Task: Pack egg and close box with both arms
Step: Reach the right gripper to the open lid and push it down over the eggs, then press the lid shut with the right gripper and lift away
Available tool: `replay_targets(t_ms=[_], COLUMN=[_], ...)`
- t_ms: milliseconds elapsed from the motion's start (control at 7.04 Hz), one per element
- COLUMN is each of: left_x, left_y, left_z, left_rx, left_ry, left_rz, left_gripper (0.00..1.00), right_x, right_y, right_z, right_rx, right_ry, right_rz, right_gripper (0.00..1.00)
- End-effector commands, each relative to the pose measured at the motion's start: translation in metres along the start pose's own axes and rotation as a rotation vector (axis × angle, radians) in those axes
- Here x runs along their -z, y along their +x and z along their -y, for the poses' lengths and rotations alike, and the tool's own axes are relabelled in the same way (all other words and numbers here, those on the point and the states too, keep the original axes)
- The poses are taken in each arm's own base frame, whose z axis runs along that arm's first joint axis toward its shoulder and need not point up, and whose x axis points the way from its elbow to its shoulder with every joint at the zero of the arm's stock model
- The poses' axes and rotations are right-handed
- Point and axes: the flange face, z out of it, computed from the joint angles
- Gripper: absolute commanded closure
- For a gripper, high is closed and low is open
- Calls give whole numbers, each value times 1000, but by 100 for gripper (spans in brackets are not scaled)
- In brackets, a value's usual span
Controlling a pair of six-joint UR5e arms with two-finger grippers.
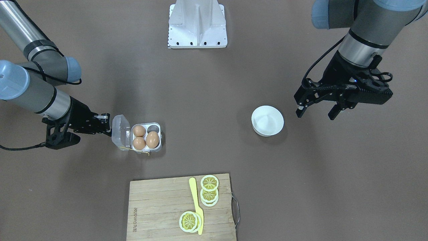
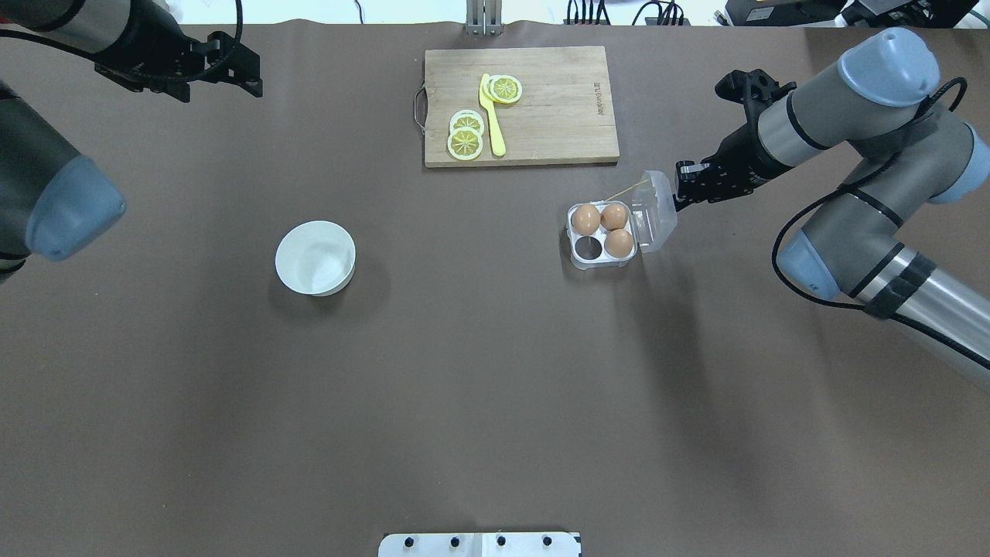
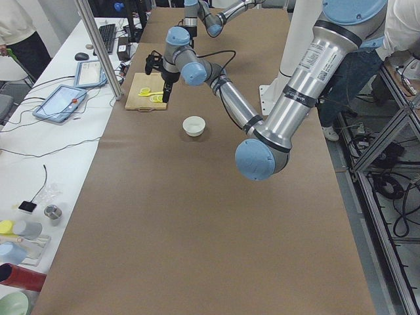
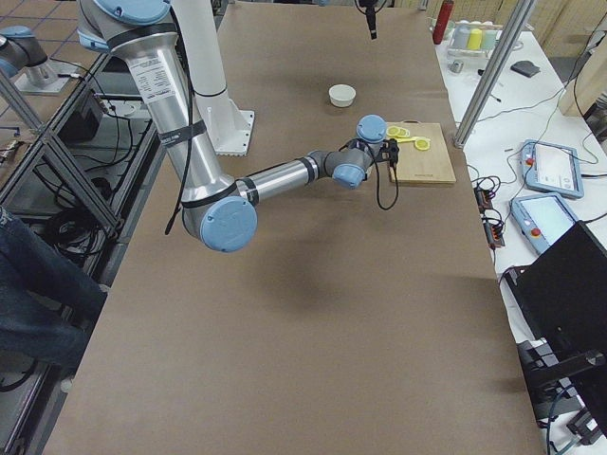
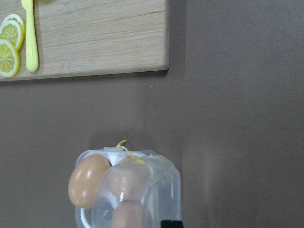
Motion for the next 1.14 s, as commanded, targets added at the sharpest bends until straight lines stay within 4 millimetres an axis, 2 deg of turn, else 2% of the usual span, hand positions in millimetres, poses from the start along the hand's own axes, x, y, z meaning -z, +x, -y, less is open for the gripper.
replay_targets(t_ms=[0, 284, 426, 568, 711, 853, 995], left_x=[1, 4, 7, 7, 6, 4, 3], left_y=[-1, -3, -5, -6, -8, -10, -13], left_z=[1, 4, 6, 7, 6, 5, 4], left_rx=[2, 5, 7, 8, 12, 14, 18], left_ry=[2, 7, 13, 14, 12, 11, 8], left_rz=[1, 2, 2, 2, 5, 10, 13], left_gripper=[2, 2, 2, 2, 2, 2, 2], right_x=[-14, -49, -49, -43, -33, -4, 30], right_y=[-50, -95, -116, -125, -136, -132, -107], right_z=[-3, -19, -19, -21, -23, -21, -19], right_rx=[-26, -15, -38, -35, -20, -33, -103], right_ry=[-29, -25, -22, -17, 9, 89, 107], right_rz=[43, 44, 62, 77, 91, 73, -7], right_gripper=[100, 100, 100, 100, 100, 100, 100])
